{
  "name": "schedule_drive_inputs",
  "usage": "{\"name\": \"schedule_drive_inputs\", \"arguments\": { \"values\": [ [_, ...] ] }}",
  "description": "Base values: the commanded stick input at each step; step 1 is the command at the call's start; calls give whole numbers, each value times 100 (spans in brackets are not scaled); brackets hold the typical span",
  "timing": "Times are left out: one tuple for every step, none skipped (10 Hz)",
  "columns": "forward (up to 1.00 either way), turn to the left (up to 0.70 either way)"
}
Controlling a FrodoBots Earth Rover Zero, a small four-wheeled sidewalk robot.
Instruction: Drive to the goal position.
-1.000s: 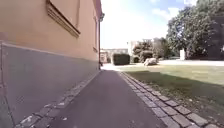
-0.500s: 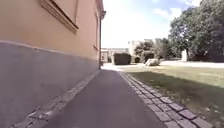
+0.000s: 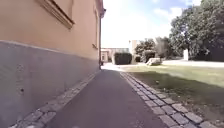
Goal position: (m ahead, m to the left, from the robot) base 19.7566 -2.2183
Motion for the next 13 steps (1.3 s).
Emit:
{"name": "schedule_drive_inputs", "arguments": {
  "values": [
    [85,1],
    [85,1],
    [85,1],
    [85,1],
    [85,1],
    [85,1],
    [85,1],
    [85,1],
    [85,1],
    [85,1],
    [85,1],
    [85,1],
    [85,1]
  ]
}}
